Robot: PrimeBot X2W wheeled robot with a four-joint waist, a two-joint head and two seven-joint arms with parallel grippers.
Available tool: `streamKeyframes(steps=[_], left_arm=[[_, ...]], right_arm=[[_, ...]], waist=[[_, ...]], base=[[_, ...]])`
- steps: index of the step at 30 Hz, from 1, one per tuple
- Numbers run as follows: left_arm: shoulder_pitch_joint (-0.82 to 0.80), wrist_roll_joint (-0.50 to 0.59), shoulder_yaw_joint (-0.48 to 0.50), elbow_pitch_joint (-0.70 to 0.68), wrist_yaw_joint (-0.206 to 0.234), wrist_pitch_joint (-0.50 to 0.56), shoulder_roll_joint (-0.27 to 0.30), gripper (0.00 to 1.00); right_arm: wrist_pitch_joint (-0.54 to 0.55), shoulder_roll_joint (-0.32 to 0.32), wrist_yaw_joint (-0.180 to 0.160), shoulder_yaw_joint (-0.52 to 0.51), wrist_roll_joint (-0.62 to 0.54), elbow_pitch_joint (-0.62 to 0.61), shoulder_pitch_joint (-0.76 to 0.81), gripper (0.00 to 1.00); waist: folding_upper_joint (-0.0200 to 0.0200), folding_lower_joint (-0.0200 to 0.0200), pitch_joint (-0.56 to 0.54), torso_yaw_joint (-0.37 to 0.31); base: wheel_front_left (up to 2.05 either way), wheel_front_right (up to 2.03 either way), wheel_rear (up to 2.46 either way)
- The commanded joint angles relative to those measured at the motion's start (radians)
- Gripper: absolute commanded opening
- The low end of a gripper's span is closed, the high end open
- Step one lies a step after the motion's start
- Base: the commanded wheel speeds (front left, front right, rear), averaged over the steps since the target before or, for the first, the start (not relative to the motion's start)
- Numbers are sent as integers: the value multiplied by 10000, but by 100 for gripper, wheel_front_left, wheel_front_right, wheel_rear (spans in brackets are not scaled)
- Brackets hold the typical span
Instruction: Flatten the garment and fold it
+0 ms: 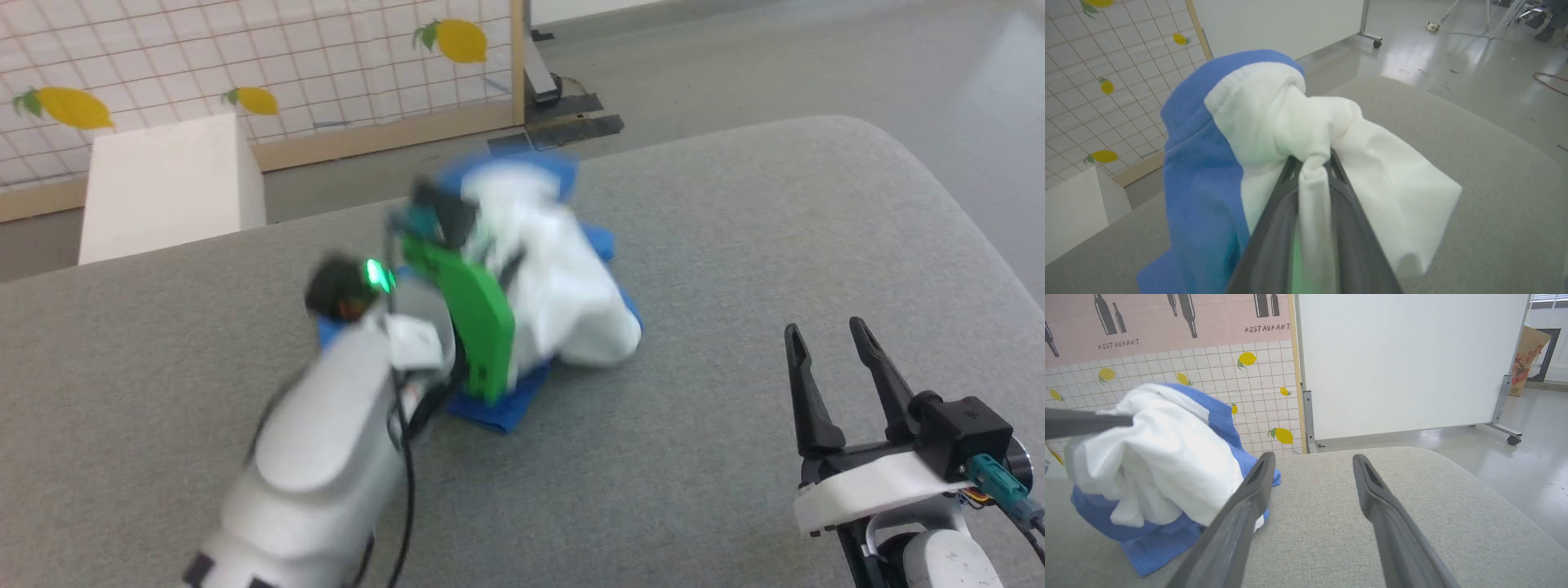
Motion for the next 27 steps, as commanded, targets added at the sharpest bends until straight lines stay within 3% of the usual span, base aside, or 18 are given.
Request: streamKeyframes(steps=[1,10,11,12,15,19,24,27], left_arm=[[434,-100,-188,267,65,275,-41,0],[1735,-739,-1067,1588,7,2009,-541,0],[1740,-753,-1071,1590,28,2016,-554,45],[1723,-737,-1072,1535,37,1912,-566,100],[1650,-632,-830,1180,195,1008,-561,100],[1723,-475,19,338,725,-1446,-567,100],[2123,159,728,-485,1443,-4070,-198,100],[2506,347,1089,-708,1799,-5060,43,100]], right_arm=[[37,-1,-15,24,-21,-68,61,100],[40,-1,-15,63,41,-113,-34,100],[38,-1,-15,61,41,-111,-39,100],[33,-1,-15,34,34,-107,-44,100],[27,-1,-15,-24,7,-113,-60,100],[33,-1,-15,-100,-35,-193,-55,100],[100,-1,-15,-254,-153,-332,5,100],[153,-1,-15,-314,-203,-440,19,100]], waist=[[-2,1,158,-228],[-2,1,347,-148],[-2,1,354,-100],[-2,1,353,-12],[-2,1,316,197],[-2,1,225,486],[-2,1,75,921],[-2,1,4,1123]], base=[[0,0,0],[0,0,0],[0,0,0],[0,0,0],[0,0,0],[0,0,0],[0,0,0],[0,0,0]])
